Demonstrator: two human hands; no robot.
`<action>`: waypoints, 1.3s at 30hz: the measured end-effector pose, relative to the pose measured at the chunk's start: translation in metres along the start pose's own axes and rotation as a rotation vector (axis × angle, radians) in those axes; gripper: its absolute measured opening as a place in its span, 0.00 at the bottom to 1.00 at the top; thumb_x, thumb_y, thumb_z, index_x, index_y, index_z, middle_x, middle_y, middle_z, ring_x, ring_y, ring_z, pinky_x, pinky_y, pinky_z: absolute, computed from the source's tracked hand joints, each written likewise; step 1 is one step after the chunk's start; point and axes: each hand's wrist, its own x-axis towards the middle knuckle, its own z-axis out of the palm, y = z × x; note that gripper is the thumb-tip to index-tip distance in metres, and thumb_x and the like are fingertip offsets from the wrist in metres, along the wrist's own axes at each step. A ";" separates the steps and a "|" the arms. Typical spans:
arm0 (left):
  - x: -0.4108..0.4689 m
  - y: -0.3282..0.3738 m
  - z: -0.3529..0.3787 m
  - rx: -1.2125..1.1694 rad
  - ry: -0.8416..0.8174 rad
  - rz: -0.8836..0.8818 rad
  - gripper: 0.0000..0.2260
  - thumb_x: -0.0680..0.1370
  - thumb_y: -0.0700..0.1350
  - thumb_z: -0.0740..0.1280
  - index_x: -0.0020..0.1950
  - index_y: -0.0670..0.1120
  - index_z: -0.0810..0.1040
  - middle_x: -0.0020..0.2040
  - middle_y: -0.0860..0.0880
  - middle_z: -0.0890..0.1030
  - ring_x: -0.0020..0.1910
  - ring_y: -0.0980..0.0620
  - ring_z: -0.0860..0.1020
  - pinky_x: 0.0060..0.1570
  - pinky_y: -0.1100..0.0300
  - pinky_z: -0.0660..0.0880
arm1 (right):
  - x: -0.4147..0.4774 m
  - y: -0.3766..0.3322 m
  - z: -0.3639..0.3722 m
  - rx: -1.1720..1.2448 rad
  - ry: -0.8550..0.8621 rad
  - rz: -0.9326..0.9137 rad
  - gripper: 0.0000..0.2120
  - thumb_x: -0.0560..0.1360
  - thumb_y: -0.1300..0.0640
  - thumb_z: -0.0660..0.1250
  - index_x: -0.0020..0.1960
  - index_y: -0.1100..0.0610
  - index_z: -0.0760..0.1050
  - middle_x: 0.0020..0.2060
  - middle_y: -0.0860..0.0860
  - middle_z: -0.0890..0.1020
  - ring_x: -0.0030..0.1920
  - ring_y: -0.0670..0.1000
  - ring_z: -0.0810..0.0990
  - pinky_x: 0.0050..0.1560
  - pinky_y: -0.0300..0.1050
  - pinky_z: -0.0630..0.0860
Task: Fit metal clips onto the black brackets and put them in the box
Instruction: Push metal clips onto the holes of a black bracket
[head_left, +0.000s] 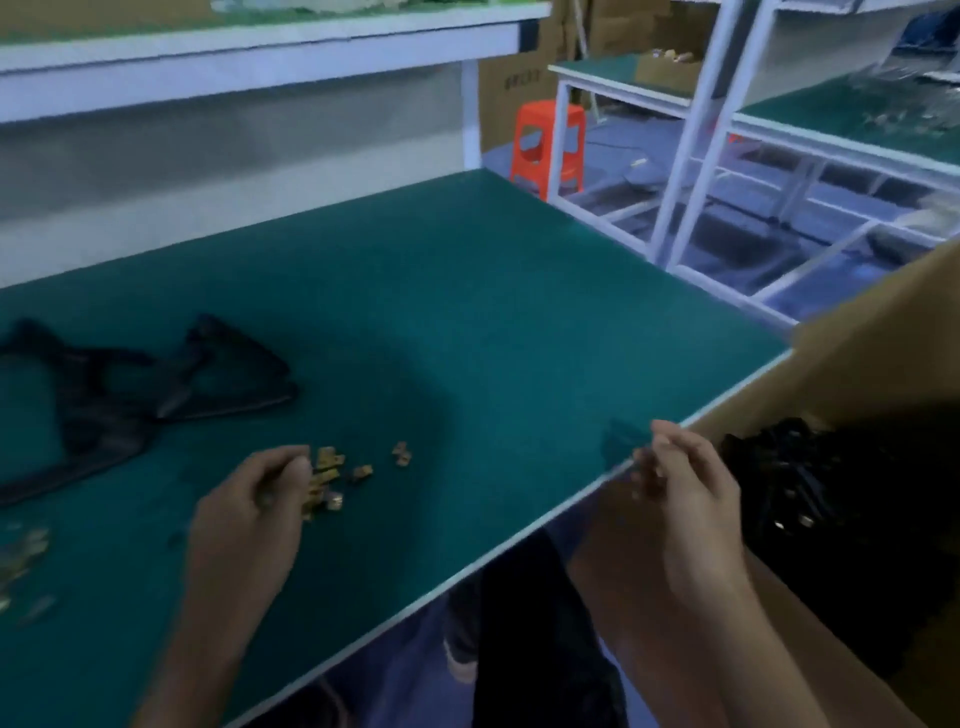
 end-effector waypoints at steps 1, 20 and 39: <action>0.011 -0.002 -0.009 0.029 0.038 0.017 0.06 0.81 0.55 0.65 0.55 0.62 0.80 0.51 0.67 0.81 0.51 0.66 0.78 0.48 0.60 0.73 | -0.017 0.002 0.022 -0.059 -0.123 -0.070 0.08 0.82 0.60 0.67 0.52 0.50 0.82 0.37 0.48 0.84 0.38 0.45 0.82 0.37 0.36 0.78; 0.154 -0.062 -0.048 0.817 0.065 -0.070 0.22 0.82 0.54 0.63 0.74 0.47 0.70 0.68 0.43 0.74 0.68 0.38 0.65 0.65 0.46 0.63 | -0.103 0.058 0.132 -0.580 -0.691 -0.310 0.14 0.77 0.55 0.72 0.49 0.34 0.78 0.38 0.45 0.84 0.41 0.43 0.82 0.40 0.30 0.74; 0.008 0.016 0.008 -0.085 -0.433 0.103 0.18 0.81 0.65 0.54 0.44 0.60 0.79 0.41 0.60 0.81 0.43 0.60 0.78 0.54 0.59 0.71 | -0.091 0.053 0.136 -0.048 -0.461 0.060 0.12 0.81 0.41 0.64 0.52 0.45 0.84 0.27 0.55 0.78 0.26 0.52 0.75 0.31 0.52 0.76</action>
